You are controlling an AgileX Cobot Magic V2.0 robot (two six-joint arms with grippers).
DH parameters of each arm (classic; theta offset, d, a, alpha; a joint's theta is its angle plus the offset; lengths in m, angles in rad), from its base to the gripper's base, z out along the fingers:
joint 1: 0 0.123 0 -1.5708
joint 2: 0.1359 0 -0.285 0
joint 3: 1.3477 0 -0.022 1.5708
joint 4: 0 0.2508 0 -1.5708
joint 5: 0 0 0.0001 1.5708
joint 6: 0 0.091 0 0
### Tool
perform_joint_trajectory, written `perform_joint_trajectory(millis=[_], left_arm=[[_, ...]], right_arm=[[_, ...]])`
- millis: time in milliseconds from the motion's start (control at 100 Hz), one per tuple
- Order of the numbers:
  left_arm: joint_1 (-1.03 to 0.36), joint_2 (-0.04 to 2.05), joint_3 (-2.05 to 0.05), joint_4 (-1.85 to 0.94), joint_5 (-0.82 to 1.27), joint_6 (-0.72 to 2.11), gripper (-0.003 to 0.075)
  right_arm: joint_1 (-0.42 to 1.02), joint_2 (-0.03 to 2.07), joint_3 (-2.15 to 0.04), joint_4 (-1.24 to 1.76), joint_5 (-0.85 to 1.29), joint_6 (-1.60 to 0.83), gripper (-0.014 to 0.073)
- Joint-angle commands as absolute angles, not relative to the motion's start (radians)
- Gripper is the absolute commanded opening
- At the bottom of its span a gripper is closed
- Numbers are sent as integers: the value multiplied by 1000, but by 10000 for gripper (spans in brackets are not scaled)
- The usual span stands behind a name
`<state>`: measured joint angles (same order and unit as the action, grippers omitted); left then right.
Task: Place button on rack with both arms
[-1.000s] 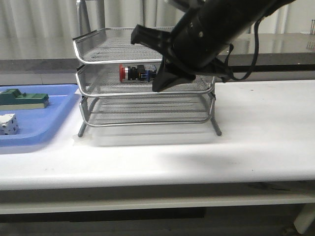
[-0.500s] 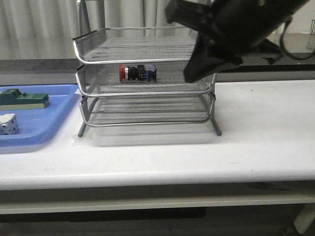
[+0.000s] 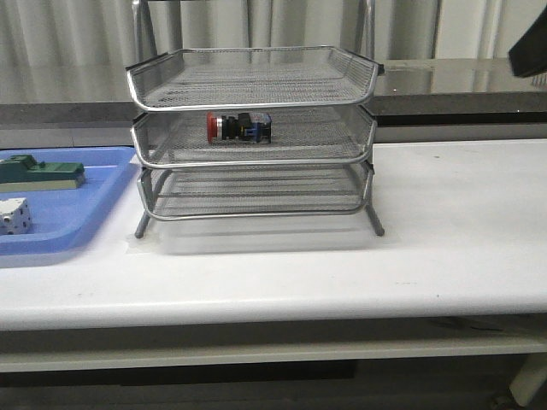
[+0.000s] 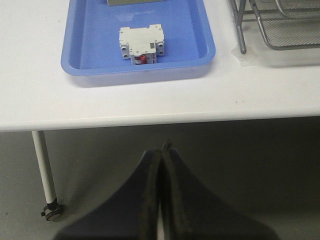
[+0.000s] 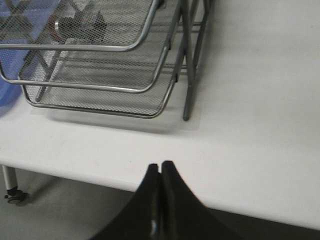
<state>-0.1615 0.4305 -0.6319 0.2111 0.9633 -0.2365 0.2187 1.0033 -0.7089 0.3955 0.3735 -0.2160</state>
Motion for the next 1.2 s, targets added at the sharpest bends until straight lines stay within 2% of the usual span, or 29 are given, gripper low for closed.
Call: perform_joint_trajectory(millis=[0,340,520,1190], left_arm=[[-159,437,-659,223,899,-247,-21],[-159,437,-659,223,899,-247,-21],[-159,437,-659,223,899,-247,-21],[-159,437,-659,223,899,-247,-21]], right_arm=[[188,923,-714,363,351,-228,-60],[58,624,-659,290,488,-228,-60],[42,519,-659,288,545,-228,-60],[43,486,-659,289,571,-228,-60]])
